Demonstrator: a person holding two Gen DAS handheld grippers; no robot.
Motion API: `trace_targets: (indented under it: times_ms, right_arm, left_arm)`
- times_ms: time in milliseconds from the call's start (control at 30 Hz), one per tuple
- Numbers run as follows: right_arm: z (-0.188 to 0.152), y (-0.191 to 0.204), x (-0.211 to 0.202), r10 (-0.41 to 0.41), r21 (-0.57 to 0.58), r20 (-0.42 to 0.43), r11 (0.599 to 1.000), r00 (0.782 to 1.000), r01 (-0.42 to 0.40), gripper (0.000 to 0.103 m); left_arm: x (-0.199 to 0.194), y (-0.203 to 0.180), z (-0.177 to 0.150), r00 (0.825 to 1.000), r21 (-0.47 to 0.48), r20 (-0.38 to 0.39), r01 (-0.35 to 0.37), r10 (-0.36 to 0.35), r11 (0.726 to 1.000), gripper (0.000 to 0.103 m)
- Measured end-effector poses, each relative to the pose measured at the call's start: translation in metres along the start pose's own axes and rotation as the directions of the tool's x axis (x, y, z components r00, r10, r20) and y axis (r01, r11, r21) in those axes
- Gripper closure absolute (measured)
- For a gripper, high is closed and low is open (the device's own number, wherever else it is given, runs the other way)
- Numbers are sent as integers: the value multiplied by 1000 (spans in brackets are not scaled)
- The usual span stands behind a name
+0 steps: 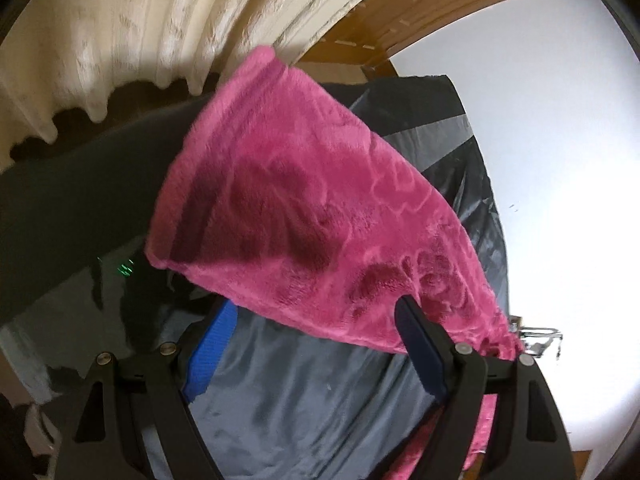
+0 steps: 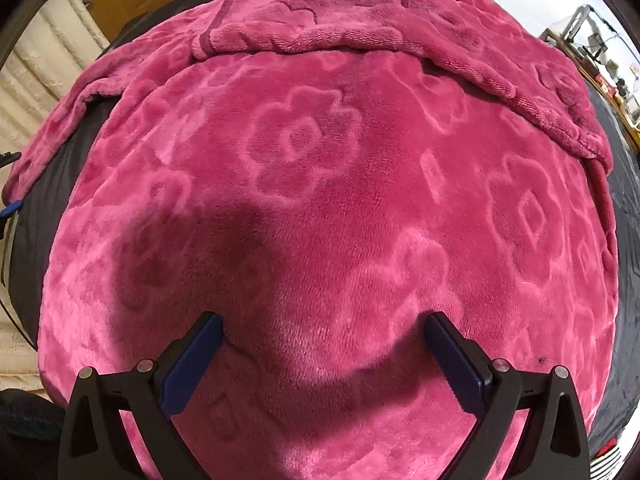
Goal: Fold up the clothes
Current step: 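Grasp the opposite robe edge with the left gripper and lift it, then carry the lifted robe side across the robe body with the left gripper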
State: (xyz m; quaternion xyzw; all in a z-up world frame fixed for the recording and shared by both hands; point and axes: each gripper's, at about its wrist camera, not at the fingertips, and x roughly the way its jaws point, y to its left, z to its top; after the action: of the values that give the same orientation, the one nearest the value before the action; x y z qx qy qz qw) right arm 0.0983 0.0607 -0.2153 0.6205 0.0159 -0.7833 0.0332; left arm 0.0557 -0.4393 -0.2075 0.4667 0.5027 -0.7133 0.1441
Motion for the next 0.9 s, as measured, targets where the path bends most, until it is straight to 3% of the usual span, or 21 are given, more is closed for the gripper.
trace_targets:
  times_ms: [267,567,667,767,900]
  right_arm:
    - [1,-6,1,-7,8,-2,1000,1000,7,1]
    - [2,-14,2,-10,9,-3,1000,1000,10,1]
    - [1,-16,1,-13,11,-5,1000,1000,13,1]
    - [1,-20,1,-16,15,-6,1000,1000,16,1]
    - [1,-24,1,-19,19,-6,1000,1000,19,1]
  left_arm:
    - [4,-4,8,1000,-10,21,-2,2,1000,19]
    - [13,-16,20,996,6,67,-57,57,998,20]
    - [16,-19,24,993,14,82,-82,80,997,30]
    - [18,-20,30,989,16,93,-114,112,993,46]
    - [22,-21,39,981,31,81,-181,178,983,80]
